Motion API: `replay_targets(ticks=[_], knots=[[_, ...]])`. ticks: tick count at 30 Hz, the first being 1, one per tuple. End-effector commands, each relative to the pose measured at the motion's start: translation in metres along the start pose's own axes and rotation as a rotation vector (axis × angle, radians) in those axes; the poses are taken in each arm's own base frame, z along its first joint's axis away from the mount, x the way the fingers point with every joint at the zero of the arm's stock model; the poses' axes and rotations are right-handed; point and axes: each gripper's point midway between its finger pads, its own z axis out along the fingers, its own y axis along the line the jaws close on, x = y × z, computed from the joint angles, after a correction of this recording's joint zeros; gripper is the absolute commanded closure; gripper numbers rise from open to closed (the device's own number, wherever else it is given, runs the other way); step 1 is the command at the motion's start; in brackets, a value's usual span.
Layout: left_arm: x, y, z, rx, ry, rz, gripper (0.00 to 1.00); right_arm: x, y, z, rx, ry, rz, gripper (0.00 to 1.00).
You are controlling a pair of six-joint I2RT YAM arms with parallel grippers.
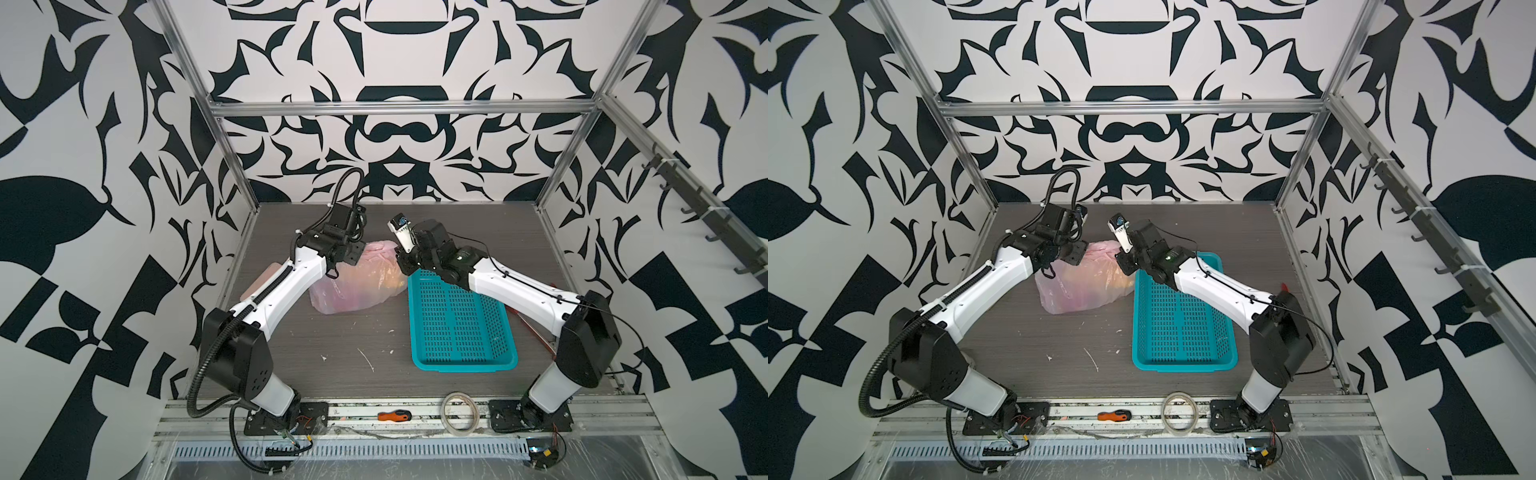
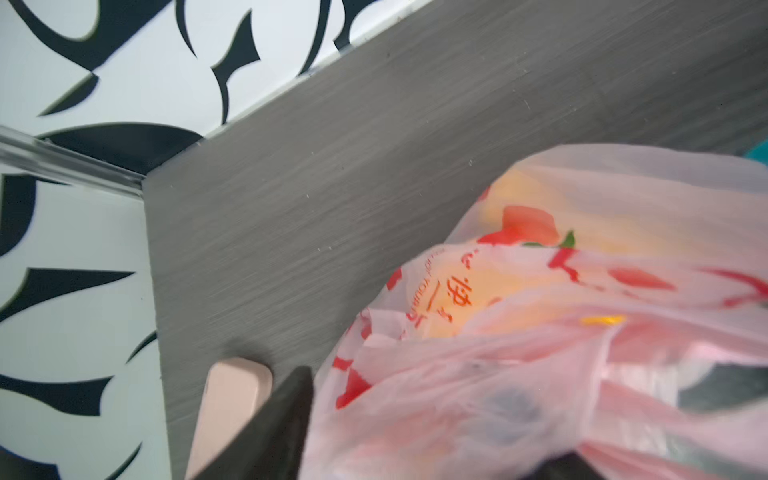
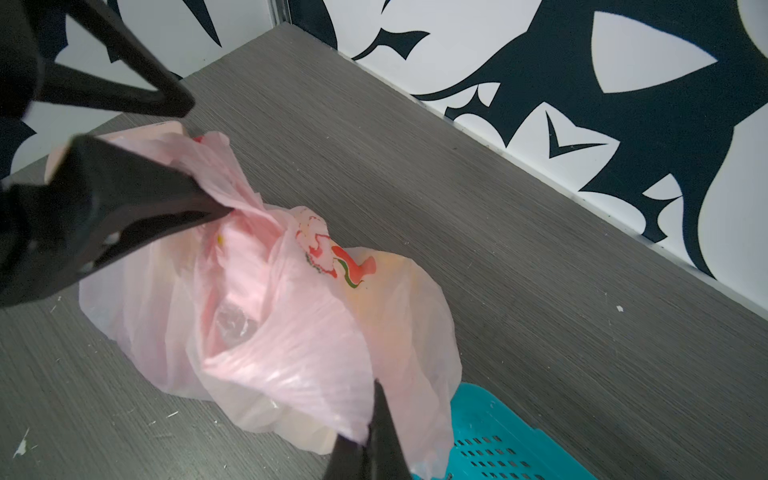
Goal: Untie the knot of the plastic bag and take out the fruit
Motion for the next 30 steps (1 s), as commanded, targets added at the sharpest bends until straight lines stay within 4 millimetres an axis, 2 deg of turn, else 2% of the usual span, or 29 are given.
replay_targets(ticks=[1, 7, 15, 20, 27, 28, 30], knots=[[-0.023, 0.013, -0.004, -0.06, -0.077, -0.046, 0.43, -0.021, -0.004, -0.014, 0.015, -0.075, 0.015, 1.0], [-0.023, 0.019, -0.013, -0.083, -0.126, -0.123, 0.62, -0.021, -0.01, -0.014, 0.031, -0.086, 0.049, 1.0], [-0.009, 0.029, -0.029, -0.125, -0.193, -0.24, 0.8, -0.021, -0.022, -0.018, 0.069, -0.102, 0.118, 1.0], [-0.006, 0.033, -0.036, -0.133, -0.248, -0.312, 0.98, -0.018, -0.027, -0.022, 0.085, -0.099, 0.141, 1.0], [-0.011, 0.027, -0.045, -0.066, -0.345, -0.395, 1.0, -0.018, -0.022, -0.025, 0.056, -0.11, 0.147, 1.0], [-0.015, 0.029, -0.058, -0.05, -0.388, -0.42, 1.0, -0.02, -0.021, -0.025, 0.046, -0.115, 0.149, 1.0], [-0.017, 0.027, -0.063, -0.021, -0.424, -0.452, 1.0, -0.022, -0.02, -0.026, 0.041, -0.11, 0.156, 1.0]])
